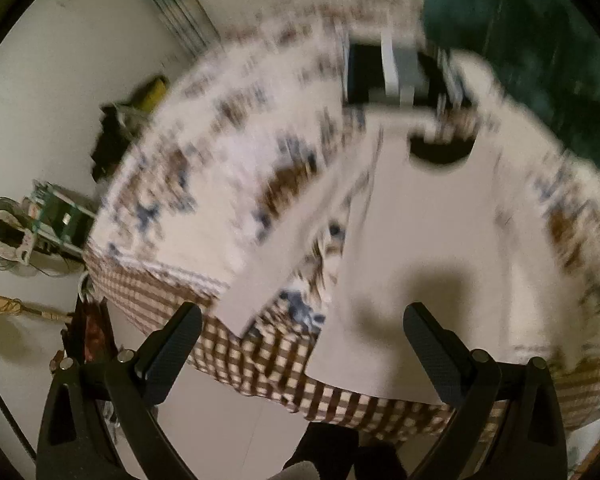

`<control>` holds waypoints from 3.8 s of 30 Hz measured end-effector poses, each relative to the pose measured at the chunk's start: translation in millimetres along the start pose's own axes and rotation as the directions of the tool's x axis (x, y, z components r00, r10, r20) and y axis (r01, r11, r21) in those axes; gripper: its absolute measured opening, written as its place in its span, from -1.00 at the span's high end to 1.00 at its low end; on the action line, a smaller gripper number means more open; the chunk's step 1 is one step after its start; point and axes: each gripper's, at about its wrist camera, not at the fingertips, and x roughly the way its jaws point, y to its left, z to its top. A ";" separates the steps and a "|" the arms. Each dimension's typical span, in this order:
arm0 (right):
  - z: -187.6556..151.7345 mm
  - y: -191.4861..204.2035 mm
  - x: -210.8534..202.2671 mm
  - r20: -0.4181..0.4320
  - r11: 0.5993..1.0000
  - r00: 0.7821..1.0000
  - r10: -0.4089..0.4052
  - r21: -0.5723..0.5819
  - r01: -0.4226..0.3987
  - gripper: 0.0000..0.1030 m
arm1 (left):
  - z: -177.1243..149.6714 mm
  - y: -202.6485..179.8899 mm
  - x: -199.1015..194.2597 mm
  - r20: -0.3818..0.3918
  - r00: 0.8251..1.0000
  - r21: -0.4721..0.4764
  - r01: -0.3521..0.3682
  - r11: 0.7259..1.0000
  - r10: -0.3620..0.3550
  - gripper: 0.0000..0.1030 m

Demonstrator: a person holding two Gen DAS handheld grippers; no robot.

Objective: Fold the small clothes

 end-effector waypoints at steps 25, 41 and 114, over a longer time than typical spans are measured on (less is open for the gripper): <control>-67.5 120.6 94.5 0.267 0.989 0.962 0.062 -0.145 -0.024 0.95 | 0.0 -32.1 171.5 -0.112 0.989 -0.106 0.087 0.991 -0.099 -1.00; -355.4 442.1 143.4 0.131 0.284 0.991 0.021 -0.951 0.120 0.93 | -106.1 109.8 218.3 -0.265 0.963 -0.392 -0.071 0.917 -0.039 -1.00; -118.5 -307.3 171.7 -0.284 0.913 0.871 0.401 0.047 -0.405 -0.26 | -127.2 -34.9 222.5 -0.320 0.703 -0.200 0.605 0.771 -0.635 -0.60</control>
